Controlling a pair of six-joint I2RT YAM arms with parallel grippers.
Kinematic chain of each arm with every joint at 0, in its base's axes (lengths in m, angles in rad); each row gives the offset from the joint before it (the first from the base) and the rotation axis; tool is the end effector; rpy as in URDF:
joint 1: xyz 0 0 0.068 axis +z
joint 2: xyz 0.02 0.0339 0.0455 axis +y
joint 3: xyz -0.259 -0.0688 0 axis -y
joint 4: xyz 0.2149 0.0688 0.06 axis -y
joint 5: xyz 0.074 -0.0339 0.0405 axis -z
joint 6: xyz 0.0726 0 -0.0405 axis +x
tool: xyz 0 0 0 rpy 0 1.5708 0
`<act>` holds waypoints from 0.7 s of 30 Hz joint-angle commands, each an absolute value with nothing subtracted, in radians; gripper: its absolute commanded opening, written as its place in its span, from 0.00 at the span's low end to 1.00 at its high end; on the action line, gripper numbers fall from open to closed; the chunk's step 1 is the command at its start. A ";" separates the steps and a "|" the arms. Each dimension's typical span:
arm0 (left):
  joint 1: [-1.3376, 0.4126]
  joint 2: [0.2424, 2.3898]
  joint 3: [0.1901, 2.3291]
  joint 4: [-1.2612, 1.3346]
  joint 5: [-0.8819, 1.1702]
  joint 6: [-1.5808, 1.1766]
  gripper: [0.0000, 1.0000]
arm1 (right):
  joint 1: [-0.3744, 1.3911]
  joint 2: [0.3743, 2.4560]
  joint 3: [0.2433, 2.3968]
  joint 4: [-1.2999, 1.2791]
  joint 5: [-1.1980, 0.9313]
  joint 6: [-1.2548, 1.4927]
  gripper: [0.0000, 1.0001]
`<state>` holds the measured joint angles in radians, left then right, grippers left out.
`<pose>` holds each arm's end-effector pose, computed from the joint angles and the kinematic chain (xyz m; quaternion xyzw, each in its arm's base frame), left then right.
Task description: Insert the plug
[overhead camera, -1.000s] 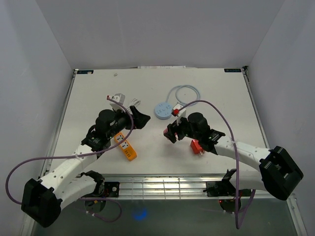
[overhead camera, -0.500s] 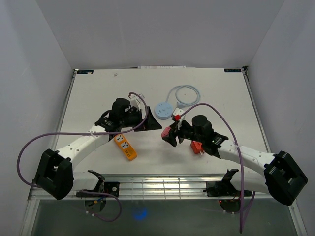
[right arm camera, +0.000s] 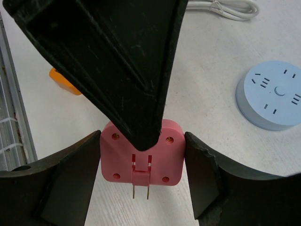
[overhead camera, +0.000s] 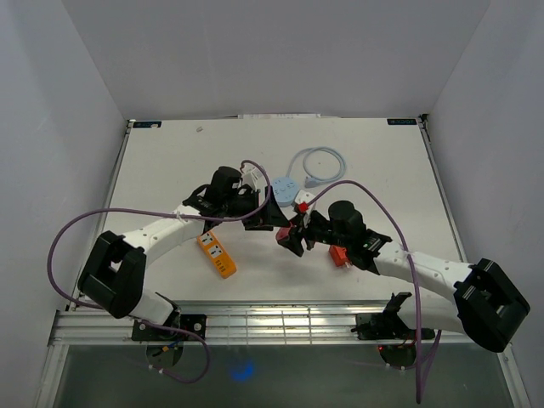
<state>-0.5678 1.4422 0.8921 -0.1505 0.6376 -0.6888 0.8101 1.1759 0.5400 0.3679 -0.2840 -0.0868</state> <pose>0.2318 -0.1991 0.2239 0.0798 0.8675 -0.4652 0.1568 0.1697 0.2078 0.2352 -0.4186 0.6722 0.3176 0.5216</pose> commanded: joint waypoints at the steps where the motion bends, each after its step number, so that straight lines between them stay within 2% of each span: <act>1: -0.597 1.459 0.939 -0.135 0.661 -0.695 0.88 | 0.821 1.187 0.557 0.405 -0.284 -0.106 0.47; 5: -0.609 1.491 0.948 -0.135 0.655 -0.701 0.79 | 0.822 1.189 0.555 0.405 -0.281 -0.107 0.47; 8: -0.612 1.511 0.951 -0.135 0.660 -0.704 0.65 | 0.822 1.189 0.552 0.410 -0.279 -0.107 0.46; 13: -0.612 1.519 0.953 -0.135 0.660 -0.706 0.51 | 0.824 1.190 0.549 0.411 -0.279 -0.107 0.46; 14: -0.612 1.517 0.953 -0.135 0.660 -0.706 0.44 | 0.825 1.190 0.549 0.411 -0.278 -0.107 0.46; 17: -0.612 1.519 0.956 -0.135 0.667 -0.706 0.35 | 0.824 1.198 0.552 0.413 -0.279 -0.107 0.46; 20: -0.614 1.523 0.957 -0.135 0.680 -0.701 0.17 | 0.824 1.204 0.555 0.411 -0.278 -0.107 0.48; 21: -0.614 1.525 0.957 -0.133 0.681 -0.703 0.06 | 0.824 1.204 0.555 0.411 -0.276 -0.106 0.50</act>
<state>-0.6125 1.5295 0.9249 -0.1467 0.6601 -0.7044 0.8196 1.1980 0.5400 0.3706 -0.2813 -0.0895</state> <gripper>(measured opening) 0.286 0.717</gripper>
